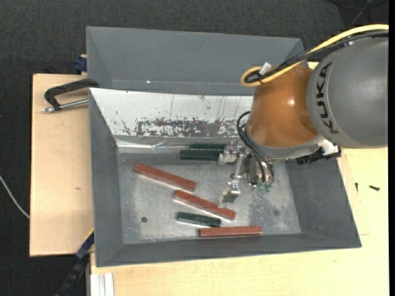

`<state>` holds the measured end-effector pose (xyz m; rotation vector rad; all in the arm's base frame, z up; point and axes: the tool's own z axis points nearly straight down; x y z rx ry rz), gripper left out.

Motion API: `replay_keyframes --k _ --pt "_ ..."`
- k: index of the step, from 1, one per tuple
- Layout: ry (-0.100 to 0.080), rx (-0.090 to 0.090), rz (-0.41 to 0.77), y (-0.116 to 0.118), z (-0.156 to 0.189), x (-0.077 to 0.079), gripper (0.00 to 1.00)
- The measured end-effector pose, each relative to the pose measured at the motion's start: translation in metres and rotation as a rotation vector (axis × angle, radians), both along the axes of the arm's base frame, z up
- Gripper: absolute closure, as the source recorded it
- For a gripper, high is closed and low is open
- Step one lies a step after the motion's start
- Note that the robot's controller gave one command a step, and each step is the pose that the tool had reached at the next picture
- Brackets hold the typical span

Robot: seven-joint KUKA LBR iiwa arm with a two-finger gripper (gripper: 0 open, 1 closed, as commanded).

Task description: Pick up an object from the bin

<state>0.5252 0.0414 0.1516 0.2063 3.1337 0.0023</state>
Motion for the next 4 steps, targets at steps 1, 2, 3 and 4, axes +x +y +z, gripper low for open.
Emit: replay_keyframes --k 1,2,3,4 --pt "0.000 0.000 0.000 0.000 0.000 0.000 0.00" --pt "0.010 0.000 0.045 0.017 -0.069 -0.023 1.00" --pt "0.011 0.000 0.045 0.017 -0.069 -0.023 1.00" --pt "-0.003 0.000 0.024 0.034 0.054 -0.022 1.00"
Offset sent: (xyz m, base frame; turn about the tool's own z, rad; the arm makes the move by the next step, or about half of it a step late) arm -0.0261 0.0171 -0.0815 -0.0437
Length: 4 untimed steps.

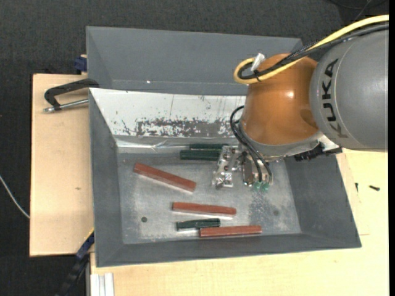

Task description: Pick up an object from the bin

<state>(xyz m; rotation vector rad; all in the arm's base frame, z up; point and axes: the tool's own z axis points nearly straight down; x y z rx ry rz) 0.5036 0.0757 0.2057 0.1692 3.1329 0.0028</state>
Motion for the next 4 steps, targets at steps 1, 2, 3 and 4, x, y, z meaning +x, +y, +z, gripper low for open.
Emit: replay_keyframes --k 1,2,3,4 --pt "0.000 0.000 0.000 0.000 0.000 0.000 0.00" --pt "0.000 0.000 0.000 0.000 0.000 0.000 0.00" --pt "-0.003 0.000 0.062 0.001 -0.050 0.001 0.00" --pt "0.014 0.004 -0.066 -0.012 -0.124 0.005 1.00"
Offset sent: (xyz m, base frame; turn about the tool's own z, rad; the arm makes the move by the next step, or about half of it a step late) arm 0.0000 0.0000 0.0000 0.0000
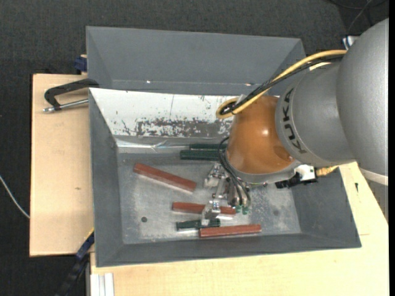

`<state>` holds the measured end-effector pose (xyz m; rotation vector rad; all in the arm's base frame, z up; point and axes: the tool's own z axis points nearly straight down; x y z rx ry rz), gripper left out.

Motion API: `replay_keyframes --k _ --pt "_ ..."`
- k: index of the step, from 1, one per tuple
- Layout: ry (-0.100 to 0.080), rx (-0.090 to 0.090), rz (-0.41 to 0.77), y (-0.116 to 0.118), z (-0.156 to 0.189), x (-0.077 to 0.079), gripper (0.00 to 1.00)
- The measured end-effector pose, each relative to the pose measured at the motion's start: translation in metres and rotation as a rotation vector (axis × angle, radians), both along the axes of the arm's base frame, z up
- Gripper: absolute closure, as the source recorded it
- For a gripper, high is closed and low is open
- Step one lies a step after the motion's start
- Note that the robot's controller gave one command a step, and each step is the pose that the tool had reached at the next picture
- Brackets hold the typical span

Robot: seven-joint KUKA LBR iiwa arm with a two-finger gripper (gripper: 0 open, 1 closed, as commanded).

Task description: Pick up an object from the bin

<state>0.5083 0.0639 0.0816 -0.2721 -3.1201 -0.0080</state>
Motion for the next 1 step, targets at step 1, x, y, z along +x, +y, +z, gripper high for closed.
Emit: replay_keyframes --k 1 --pt "0.000 0.000 0.000 0.0000 0.0000 -0.0001 1.00"
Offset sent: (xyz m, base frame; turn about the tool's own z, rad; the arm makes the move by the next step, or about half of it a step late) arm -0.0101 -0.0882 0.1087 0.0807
